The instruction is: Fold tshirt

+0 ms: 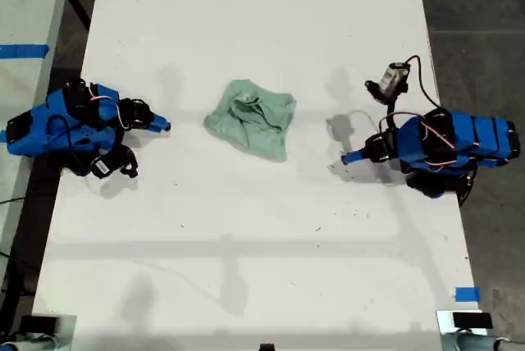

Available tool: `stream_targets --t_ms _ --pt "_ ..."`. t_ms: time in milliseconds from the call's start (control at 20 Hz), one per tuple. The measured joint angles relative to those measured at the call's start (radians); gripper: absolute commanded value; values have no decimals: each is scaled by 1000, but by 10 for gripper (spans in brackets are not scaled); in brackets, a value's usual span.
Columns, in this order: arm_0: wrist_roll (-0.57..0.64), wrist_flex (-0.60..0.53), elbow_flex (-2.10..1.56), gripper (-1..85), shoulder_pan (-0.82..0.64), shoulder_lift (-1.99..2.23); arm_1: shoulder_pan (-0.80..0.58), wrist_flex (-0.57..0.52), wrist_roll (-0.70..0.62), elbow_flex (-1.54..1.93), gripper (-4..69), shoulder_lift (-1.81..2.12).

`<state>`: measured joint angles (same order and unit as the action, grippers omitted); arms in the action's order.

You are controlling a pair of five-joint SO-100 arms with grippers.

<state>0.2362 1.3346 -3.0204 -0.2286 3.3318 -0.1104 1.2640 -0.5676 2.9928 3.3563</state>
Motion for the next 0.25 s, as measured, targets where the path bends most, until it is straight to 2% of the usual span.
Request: stream_targets --t_ms 250 --pt "0 0 0 52 -2 0 0 0 -17 0 61 0"
